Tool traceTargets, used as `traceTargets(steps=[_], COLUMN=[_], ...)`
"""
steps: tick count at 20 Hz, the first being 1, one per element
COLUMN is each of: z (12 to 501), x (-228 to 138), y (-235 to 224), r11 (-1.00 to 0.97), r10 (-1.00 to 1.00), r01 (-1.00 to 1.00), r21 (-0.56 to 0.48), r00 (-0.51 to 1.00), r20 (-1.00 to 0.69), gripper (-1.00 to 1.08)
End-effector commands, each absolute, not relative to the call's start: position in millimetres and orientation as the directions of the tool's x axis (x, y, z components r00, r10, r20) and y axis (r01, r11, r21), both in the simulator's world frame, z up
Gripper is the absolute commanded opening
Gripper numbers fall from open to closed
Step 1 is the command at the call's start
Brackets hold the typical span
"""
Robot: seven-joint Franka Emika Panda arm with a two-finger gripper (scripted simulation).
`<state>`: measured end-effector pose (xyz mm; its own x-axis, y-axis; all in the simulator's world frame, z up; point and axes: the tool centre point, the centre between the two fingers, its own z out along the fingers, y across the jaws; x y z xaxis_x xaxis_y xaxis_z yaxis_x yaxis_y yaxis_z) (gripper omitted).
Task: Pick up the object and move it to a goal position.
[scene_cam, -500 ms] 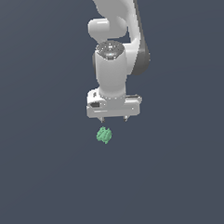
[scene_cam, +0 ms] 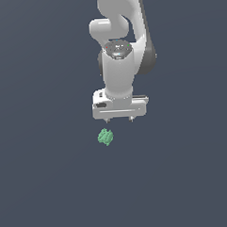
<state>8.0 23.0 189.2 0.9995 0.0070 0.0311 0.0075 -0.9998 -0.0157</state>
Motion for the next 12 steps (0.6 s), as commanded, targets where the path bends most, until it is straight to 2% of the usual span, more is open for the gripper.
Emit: traceTargets(steps=[1, 12], z=[191, 176], x=[7, 8], y=[29, 18], r11=[-1.000, -0.998], r10=[0.011, -0.059], r01=[0.012, -0.059], r21=[-0.017, -0.019], r00=[1.000, 0.998], r20=[0.028, 0.022], gripper=[1.00, 1.00])
